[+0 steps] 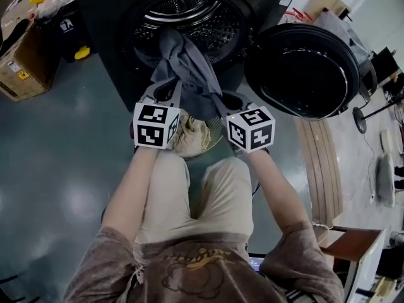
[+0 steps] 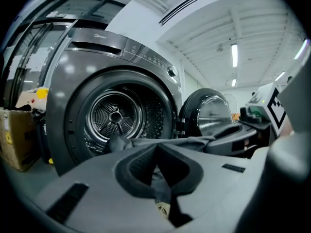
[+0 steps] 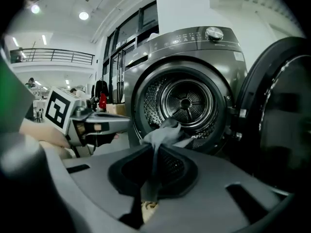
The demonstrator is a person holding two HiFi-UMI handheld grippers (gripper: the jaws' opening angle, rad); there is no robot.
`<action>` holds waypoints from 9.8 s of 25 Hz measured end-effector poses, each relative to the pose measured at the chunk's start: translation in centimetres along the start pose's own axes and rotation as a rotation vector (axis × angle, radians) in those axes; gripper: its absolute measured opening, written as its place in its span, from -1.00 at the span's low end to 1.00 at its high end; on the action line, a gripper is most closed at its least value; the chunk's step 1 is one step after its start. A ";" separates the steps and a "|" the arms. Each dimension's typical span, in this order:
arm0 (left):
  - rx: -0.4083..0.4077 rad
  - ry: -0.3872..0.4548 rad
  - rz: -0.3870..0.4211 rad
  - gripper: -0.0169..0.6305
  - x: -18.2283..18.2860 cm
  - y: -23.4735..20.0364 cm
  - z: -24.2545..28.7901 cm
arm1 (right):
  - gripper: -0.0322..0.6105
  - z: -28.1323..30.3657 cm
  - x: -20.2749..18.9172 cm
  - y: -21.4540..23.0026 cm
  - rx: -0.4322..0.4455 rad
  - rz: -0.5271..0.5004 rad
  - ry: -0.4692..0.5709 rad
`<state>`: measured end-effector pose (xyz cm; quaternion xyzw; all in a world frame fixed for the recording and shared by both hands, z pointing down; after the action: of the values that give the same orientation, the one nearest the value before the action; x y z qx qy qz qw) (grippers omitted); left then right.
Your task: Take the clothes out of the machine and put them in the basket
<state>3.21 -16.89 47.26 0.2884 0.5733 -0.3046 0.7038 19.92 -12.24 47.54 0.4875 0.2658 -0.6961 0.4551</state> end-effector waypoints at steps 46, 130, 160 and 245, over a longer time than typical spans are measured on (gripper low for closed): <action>-0.094 -0.003 -0.160 -0.93 -2.5 -5.8 2.1 | 0.40 31.7 4.0 9.0 -0.099 -0.001 -0.263; -0.080 -0.032 -0.104 -0.93 -1.4 -2.1 1.1 | 0.04 4.6 -0.2 1.5 0.098 0.011 -0.226; -0.081 -0.015 -0.137 -0.93 -1.3 -3.3 0.3 | 0.50 28.1 7.3 2.4 0.023 -0.060 -0.236; -0.074 -0.038 -0.142 -0.93 -1.6 -2.4 0.4 | 0.19 19.9 -0.2 4.6 0.008 0.011 -0.211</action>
<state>1.40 -18.60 48.73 0.2152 0.5896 -0.3377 0.7014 15.35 -30.39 55.65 0.4147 0.2110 -0.7420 0.4826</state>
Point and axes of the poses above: the fingertips, and each gripper's own axes: z forward along the fingers, y to its right, x out of its top, the point moved 7 cm from there along -z, backward along the fingers, and after that the axes turned 4 degrees about z, right-handed, at the moved point
